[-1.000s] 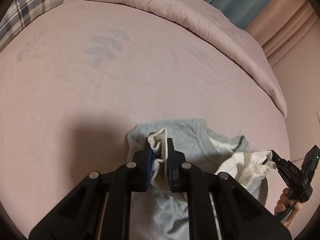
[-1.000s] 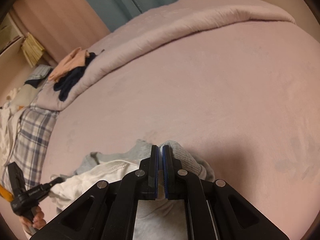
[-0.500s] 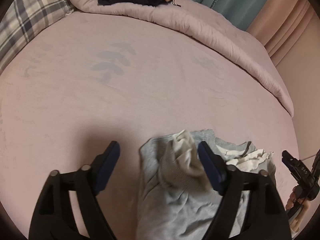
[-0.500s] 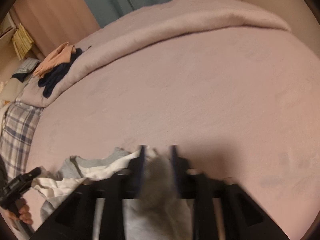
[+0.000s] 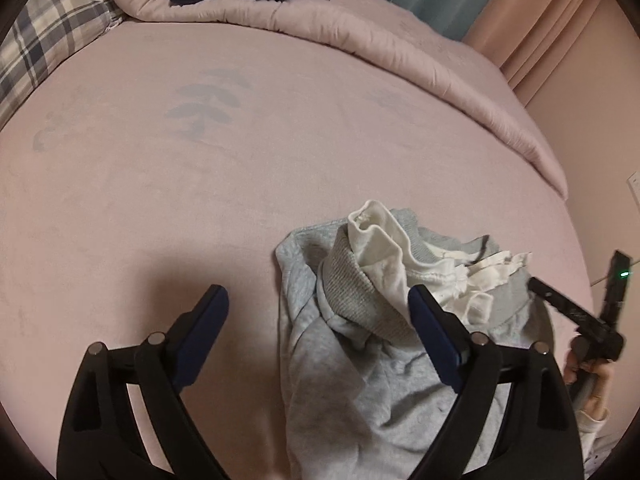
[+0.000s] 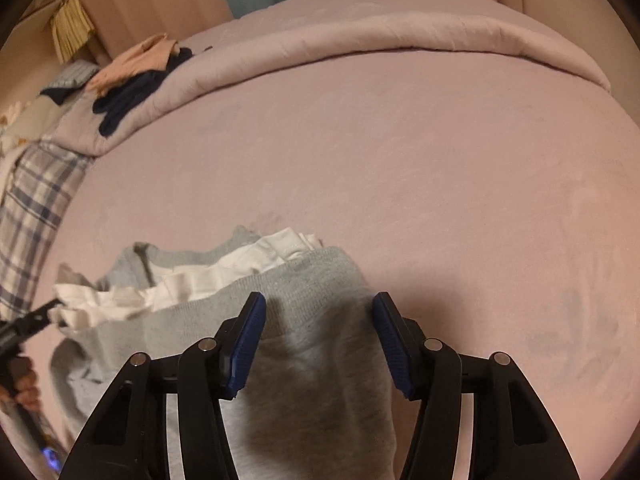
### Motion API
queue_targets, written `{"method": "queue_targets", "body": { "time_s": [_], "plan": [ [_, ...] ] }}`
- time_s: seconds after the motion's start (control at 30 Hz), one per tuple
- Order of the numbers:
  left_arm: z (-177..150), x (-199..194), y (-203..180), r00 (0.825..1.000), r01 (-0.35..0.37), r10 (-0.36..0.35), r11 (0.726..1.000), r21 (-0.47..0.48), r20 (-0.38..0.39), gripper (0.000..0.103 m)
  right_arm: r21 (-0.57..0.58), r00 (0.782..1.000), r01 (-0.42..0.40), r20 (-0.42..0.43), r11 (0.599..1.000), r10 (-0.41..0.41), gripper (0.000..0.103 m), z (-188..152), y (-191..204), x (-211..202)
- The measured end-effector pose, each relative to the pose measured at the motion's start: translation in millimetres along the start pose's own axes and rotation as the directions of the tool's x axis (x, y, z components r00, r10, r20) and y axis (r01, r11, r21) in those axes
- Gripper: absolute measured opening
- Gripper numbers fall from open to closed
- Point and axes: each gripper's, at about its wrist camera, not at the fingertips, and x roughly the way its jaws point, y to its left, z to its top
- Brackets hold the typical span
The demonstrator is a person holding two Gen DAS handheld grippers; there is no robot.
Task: Fold small clothes
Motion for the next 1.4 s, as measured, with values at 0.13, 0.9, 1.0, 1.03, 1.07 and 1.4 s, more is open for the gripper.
{"method": "queue_targets", "body": {
  "time_s": [0.13, 0.9, 1.0, 1.03, 1.07, 1.4],
  "plan": [
    [-3.2, -11.0, 4.5, 1.000, 0.000, 0.000, 1.000, 0.001, 0.005, 0.098, -0.002, 0.998, 0.052, 0.018, 0.999, -0.052, 0.042, -0.7, 0.0, 3.1],
    [-2.9, 16.5, -29.0, 0.994, -0.108, 0.108, 0.993, 0.051, 0.000, 0.016, 0.142, 0.987, 0.031, 0.154, 0.989, -0.053, 0.012, -9.6, -14.2, -37.0],
    [-0.9, 1.5, -21.9, 0.997, -0.073, 0.073, 0.997, 0.012, 0.025, 0.015, 0.131, 0.979, 0.033, 0.195, 0.991, -0.059, 0.012, -6.2, -6.5, -50.3],
    [-0.5, -1.6, -20.0, 0.997, -0.065, 0.064, 0.998, 0.003, 0.031, 0.015, 0.130, 0.975, 0.041, 0.210, 0.991, -0.068, 0.012, -4.8, -5.1, -53.1],
    [0.0, -0.8, -17.9, 0.998, -0.061, 0.061, 0.998, -0.005, 0.034, 0.015, 0.129, 0.972, 0.051, 0.223, 0.990, -0.079, 0.012, -3.2, -3.5, -55.1],
    [-13.1, 56.4, -3.9, 0.984, -0.164, 0.164, 0.986, 0.001, -0.062, 0.021, 0.153, 0.986, 0.128, 0.088, 0.980, -0.142, 0.011, 6.7, -18.8, 10.7]
  ]
}}
